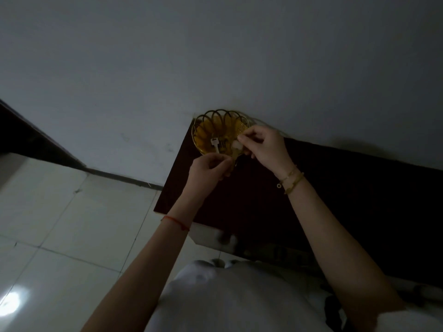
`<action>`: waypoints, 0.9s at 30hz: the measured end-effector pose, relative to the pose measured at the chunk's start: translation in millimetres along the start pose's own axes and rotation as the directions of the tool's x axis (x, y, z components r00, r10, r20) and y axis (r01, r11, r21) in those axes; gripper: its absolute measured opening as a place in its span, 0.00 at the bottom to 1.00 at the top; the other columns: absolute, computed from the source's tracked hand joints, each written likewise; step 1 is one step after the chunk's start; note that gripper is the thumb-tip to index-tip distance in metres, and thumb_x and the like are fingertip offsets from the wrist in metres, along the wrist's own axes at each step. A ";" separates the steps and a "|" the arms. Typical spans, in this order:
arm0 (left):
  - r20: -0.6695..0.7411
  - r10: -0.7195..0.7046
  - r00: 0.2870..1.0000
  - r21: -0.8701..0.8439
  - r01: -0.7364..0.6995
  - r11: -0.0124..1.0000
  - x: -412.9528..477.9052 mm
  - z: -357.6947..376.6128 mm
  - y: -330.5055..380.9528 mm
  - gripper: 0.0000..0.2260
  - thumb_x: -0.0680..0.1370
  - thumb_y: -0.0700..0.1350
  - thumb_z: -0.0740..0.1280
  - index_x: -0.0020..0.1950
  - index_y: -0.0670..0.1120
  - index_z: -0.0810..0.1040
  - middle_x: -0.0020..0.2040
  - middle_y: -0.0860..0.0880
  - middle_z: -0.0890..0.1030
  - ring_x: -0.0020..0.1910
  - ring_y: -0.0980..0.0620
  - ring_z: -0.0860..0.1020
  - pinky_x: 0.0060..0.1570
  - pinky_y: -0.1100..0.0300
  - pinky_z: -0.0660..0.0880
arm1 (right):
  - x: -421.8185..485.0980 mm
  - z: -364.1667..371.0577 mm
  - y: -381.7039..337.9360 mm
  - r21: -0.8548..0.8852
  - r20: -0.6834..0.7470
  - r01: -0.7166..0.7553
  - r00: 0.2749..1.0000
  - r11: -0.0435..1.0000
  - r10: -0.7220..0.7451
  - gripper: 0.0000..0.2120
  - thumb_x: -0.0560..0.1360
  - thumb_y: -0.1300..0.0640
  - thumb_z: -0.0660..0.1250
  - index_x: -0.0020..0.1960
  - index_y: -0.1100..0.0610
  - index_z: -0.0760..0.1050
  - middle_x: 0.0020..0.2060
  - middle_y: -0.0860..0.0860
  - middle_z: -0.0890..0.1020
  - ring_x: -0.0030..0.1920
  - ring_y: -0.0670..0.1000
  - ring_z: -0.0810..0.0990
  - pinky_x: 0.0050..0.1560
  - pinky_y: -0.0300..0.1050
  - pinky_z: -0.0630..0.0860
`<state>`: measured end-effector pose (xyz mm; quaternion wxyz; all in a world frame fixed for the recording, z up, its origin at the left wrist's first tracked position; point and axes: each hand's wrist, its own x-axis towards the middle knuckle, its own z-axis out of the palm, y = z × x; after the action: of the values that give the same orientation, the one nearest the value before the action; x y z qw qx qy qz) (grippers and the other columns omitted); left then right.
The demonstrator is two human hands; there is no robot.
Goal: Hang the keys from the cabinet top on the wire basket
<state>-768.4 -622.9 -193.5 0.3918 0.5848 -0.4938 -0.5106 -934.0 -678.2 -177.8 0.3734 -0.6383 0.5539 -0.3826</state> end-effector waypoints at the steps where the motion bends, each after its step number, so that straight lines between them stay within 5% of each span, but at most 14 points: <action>1: -0.014 0.006 1.000 0.015 -0.006 1.000 7.3 -2.3 1.0 0.05 0.76 0.47 0.69 0.48 0.48 0.82 0.39 0.49 0.84 0.36 0.56 0.80 0.41 0.60 0.77 | 8.9 1.1 -1.2 -0.007 0.005 0.009 1.000 1.000 -0.009 0.08 0.75 0.57 0.68 0.46 0.63 0.80 0.38 0.55 0.83 0.28 0.39 0.77 0.29 0.30 0.71; 9: -0.092 0.052 0.994 0.298 -0.022 0.954 73.2 -18.4 1.6 0.08 0.72 0.49 0.73 0.48 0.47 0.85 0.47 0.50 0.85 0.44 0.56 0.82 0.44 0.62 0.79 | 78.7 22.3 4.7 -0.139 0.070 -0.054 0.995 0.989 0.065 0.06 0.75 0.58 0.69 0.45 0.62 0.80 0.31 0.51 0.81 0.27 0.43 0.78 0.29 0.32 0.74; 14: -0.085 0.057 0.995 0.369 -0.021 0.929 94.2 -26.2 -1.7 0.07 0.72 0.46 0.73 0.48 0.46 0.86 0.34 0.51 0.83 0.25 0.63 0.78 0.29 0.70 0.75 | 102.9 38.0 23.7 -0.313 0.109 -0.070 0.988 0.947 0.109 0.07 0.74 0.57 0.69 0.44 0.60 0.81 0.40 0.55 0.84 0.40 0.51 0.81 0.42 0.42 0.77; 20: -0.150 0.139 0.979 0.479 -0.051 0.877 98.2 -32.5 -5.7 0.06 0.72 0.48 0.72 0.46 0.49 0.86 0.39 0.53 0.82 0.36 0.56 0.80 0.37 0.62 0.76 | 113.0 56.4 41.8 -0.442 0.148 -0.093 0.973 0.892 0.175 0.05 0.74 0.59 0.69 0.41 0.59 0.79 0.35 0.47 0.77 0.38 0.45 0.75 0.40 0.39 0.73; 27: -0.167 0.154 0.974 0.475 -0.057 0.878 99.0 -35.0 -9.3 0.05 0.73 0.47 0.72 0.46 0.49 0.85 0.37 0.56 0.81 0.32 0.63 0.76 0.33 0.71 0.68 | 114.9 60.6 43.2 -0.654 0.128 -0.057 0.974 0.754 0.185 0.06 0.76 0.61 0.65 0.45 0.61 0.81 0.46 0.58 0.83 0.47 0.55 0.80 0.44 0.43 0.73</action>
<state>-733.2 -719.3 -217.3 0.3145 0.6822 -0.5913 -0.2932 -886.8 -793.7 -234.1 0.2043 -0.7229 0.6549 -0.0823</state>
